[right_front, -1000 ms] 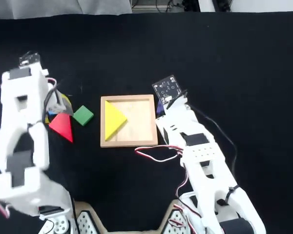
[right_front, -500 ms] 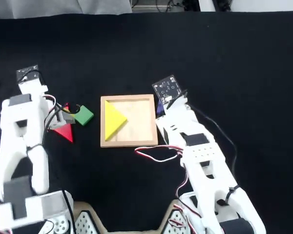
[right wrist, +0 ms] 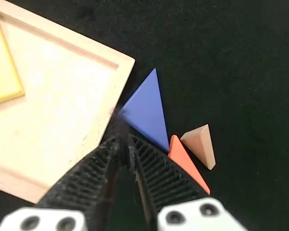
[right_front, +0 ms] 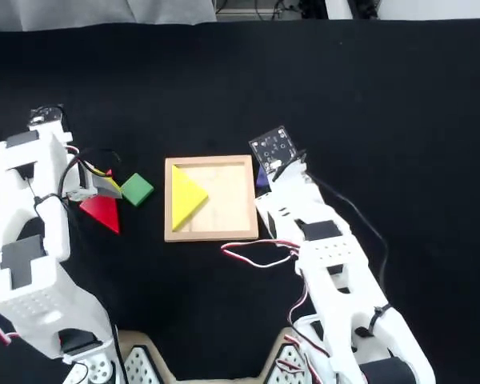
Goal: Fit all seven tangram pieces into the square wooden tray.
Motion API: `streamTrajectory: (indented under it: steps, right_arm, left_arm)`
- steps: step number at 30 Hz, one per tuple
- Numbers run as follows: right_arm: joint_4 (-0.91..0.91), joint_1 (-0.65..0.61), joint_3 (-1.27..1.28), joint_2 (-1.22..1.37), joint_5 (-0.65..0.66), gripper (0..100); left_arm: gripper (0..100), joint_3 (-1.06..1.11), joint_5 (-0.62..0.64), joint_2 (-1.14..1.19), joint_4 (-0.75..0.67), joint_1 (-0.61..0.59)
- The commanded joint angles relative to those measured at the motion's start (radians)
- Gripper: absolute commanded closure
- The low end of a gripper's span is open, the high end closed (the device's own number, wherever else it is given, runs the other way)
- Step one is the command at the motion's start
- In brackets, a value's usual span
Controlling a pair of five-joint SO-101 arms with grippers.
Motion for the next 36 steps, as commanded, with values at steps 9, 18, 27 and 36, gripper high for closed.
streamTrajectory:
  steps: [9,18,27,36]
  right_arm:
    - [-0.021,-0.026,-0.008,-0.033,-0.002,98.7]
    - [-0.021,-0.057,-0.002,-0.033,-0.002,98.7]
    - [-0.021,-0.057,-0.002,-0.033,-0.002,98.7]
    - [-0.021,-0.057,-0.002,-0.033,-0.002,98.7]
  left_arm:
    - [62,-0.087,-0.052,0.114,-0.094,0.019]
    - [62,-0.151,-0.089,0.137,0.018,0.070]
    - [62,-0.131,-0.002,0.135,0.031,0.062]
    - [62,-0.081,0.176,0.126,0.032,0.045]
